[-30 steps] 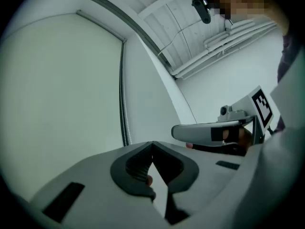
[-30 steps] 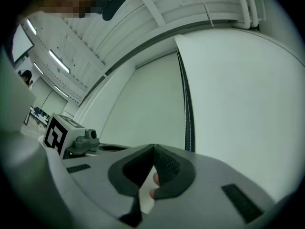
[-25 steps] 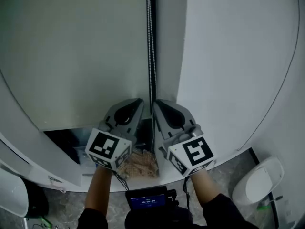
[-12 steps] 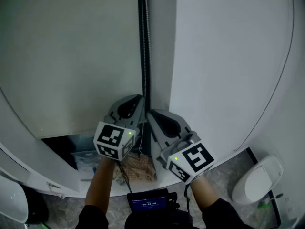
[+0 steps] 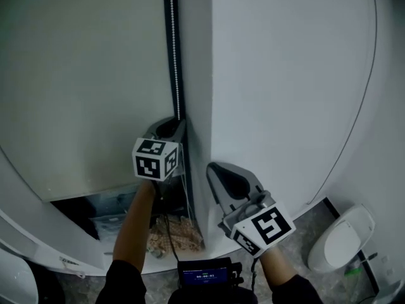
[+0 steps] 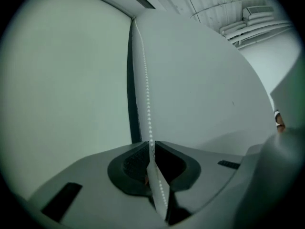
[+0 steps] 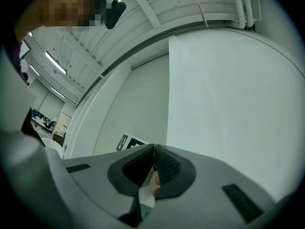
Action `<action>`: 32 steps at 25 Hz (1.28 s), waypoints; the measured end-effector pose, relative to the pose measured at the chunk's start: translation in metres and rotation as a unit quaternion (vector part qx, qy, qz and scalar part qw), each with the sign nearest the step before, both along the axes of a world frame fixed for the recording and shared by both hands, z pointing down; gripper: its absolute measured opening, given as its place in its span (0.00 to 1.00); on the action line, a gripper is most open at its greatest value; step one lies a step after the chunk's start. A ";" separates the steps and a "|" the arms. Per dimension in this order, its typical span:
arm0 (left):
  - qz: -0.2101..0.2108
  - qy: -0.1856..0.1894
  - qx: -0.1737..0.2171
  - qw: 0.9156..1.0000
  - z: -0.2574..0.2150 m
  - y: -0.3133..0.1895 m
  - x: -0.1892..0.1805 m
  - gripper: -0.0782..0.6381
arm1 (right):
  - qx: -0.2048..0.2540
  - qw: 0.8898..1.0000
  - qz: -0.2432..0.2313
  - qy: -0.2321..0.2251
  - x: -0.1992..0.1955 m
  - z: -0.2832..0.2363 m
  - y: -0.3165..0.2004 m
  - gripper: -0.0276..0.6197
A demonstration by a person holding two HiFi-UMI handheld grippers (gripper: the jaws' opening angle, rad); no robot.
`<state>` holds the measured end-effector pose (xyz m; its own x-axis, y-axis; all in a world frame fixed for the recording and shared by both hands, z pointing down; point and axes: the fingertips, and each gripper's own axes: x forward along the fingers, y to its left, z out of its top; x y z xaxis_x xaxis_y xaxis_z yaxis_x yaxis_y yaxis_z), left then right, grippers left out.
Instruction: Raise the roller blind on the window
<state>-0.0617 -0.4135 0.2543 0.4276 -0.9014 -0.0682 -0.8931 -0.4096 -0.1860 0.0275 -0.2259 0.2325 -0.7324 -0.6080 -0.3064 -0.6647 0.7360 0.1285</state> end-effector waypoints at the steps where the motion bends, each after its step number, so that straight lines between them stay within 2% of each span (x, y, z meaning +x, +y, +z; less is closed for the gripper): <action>1: -0.001 0.001 0.002 1.000 -0.001 -0.002 0.001 0.13 | -0.001 1.000 0.004 -0.001 0.003 0.001 -0.002 0.05; 6: 0.003 0.001 0.019 1.000 -0.005 0.006 0.012 0.12 | -0.003 1.000 0.011 -0.007 0.017 0.002 -0.009 0.05; 11: 0.009 0.009 0.028 1.000 0.000 0.030 -0.003 0.12 | -0.002 1.000 0.006 -0.004 -0.002 0.003 -0.011 0.05; 13: 0.007 0.016 0.037 0.999 0.002 0.048 -0.015 0.12 | 0.003 1.000 -0.008 -0.003 -0.017 0.001 -0.007 0.05; 18: 0.002 0.060 0.050 0.997 -0.003 0.095 -0.060 0.12 | 0.029 0.998 -0.063 0.002 -0.079 -0.017 0.009 0.05; 21: -0.004 0.063 0.060 0.996 -0.005 0.121 -0.075 0.12 | 0.033 0.994 -0.107 -0.009 -0.115 -0.037 0.006 0.06; 25: -0.022 0.057 0.067 0.996 -0.002 0.151 -0.086 0.12 | 0.013 0.984 -0.174 -0.041 -0.153 -0.074 -0.007 0.09; 29: -0.033 0.078 0.076 0.994 -0.002 0.180 -0.100 0.12 | 0.009 0.981 -0.181 -0.066 -0.175 -0.106 -0.006 0.12; 32: -0.039 0.075 0.082 0.993 -0.006 0.196 -0.105 0.12 | 0.015 0.981 -0.181 -0.076 -0.184 -0.116 0.004 0.12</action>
<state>-0.1670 -0.2172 0.2478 0.3301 -0.9032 -0.2743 -0.9439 -0.3127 -0.1063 -0.1563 -0.2217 0.1164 -0.8430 -0.3063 -0.4422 -0.3746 0.9242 0.0741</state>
